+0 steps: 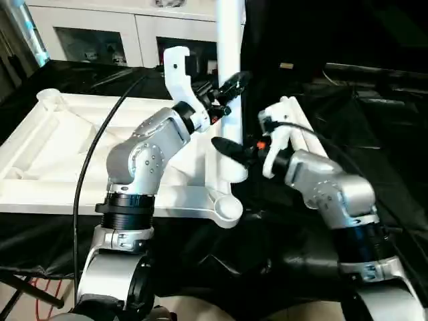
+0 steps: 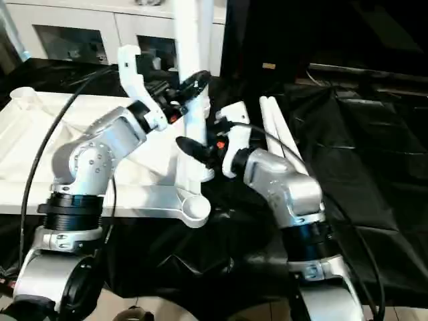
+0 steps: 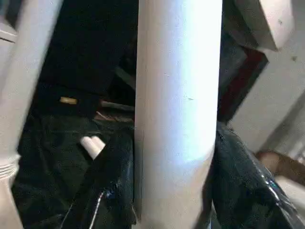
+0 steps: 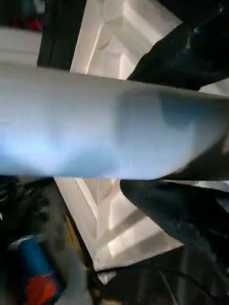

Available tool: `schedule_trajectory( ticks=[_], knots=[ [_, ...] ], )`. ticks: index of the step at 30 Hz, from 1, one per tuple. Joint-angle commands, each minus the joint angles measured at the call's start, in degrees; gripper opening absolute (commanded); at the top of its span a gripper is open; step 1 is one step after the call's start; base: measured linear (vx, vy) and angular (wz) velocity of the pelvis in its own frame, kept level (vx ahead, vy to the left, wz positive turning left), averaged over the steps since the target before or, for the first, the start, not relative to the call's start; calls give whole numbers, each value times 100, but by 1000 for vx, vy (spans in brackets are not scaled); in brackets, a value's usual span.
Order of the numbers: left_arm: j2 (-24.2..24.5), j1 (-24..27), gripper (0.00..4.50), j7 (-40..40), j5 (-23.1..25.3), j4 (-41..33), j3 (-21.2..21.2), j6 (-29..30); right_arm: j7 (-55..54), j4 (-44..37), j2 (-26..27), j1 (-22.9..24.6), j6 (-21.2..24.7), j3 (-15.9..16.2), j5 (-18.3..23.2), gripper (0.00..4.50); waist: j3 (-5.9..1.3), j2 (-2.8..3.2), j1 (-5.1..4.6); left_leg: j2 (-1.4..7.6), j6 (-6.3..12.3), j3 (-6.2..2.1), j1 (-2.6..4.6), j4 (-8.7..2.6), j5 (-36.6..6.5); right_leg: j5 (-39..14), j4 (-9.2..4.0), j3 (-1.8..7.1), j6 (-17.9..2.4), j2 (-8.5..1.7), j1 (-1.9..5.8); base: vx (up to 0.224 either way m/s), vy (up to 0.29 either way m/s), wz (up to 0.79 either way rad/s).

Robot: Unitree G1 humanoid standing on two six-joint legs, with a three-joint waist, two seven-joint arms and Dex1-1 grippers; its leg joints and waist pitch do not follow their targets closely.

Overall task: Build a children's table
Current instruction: Insert table leg to table base

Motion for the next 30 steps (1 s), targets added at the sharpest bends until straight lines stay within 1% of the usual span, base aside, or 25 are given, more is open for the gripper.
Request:
schedule_trajectory(
  ticks=[1,2,3,4,6,7,10,16,20,21,24,30],
  knots=[
    [66,-48,184,-134,-54,-98,-62,100,325,-214,-234,-93,232,-44,163,302,-470,-21,15,184,116,-46,105,-336,-618,-674,-370,278,-935,-422,374,0,0,0],
    [137,-62,184,-230,-57,-105,-100,145,630,-283,-485,-84,379,-24,258,311,-466,-24,17,188,122,-48,91,-337,-577,-637,-363,283,-932,-433,370,0,0,0],
    [137,-62,184,-230,-57,-105,-100,145,630,-283,-485,-84,379,-24,258,311,-471,-27,34,186,142,-47,103,-331,-592,-669,-370,280,-921,-433,380,0,0,0],
    [163,-60,184,-297,-76,-123,-116,154,775,-284,-635,-83,413,-16,263,317,-468,-28,27,180,145,-45,93,-328,-598,-715,-378,276,-927,-435,376,0,0,0],
    [182,-56,184,-347,-99,-142,-134,175,844,-280,-709,-86,438,-14,269,317,-470,-35,30,180,149,-40,95,-321,-587,-744,-378,278,-951,-437,369,0,0,0],
    [229,-43,184,-474,-102,-197,-212,184,975,-275,-850,-88,502,-17,300,317,-471,-44,29,179,153,-42,91,-320,-566,-757,-378,274,-971,-441,372,0,0,0],
    [246,-38,184,-564,-98,-258,-272,192,1050,-245,-978,-106,579,-12,311,317,-471,-47,27,191,163,-43,95,-321,-555,-759,-371,271,-1013,-439,368,0,0,0],
    [226,-29,184,-651,-129,-360,-346,213,1003,-170,-968,-130,684,70,265,317,-471,-60,19,184,176,-40,86,-313,-524,-805,-373,270,-1025,-436,366,0,0,0],
    [255,9,184,-790,-111,-438,-473,166,999,-117,-883,-135,778,140,249,317,-472,-54,21,188,176,-40,91,-314,-528,-836,-379,270,-1020,-438,358,0,0,0],
    [259,14,184,-795,-100,-441,-483,160,1001,-111,-877,-136,781,143,248,317,-470,-57,19,187,166,-41,83,-316,-527,-825,-376,270,-1015,-439,364,0,0,0],
    [304,72,184,-913,-88,-518,-588,186,1000,-72,-838,-145,802,151,271,317,-471,-54,19,192,142,-43,91,-320,-554,-858,-374,270,-1004,-442,359,0,0,0],
    [318,94,184,-937,-64,-547,-631,189,1004,-76,-821,-153,868,127,287,317,-467,-55,19,186,121,-39,89,-319,-561,-870,-380,274,-975,-437,363,0,0,0]
  ],
)
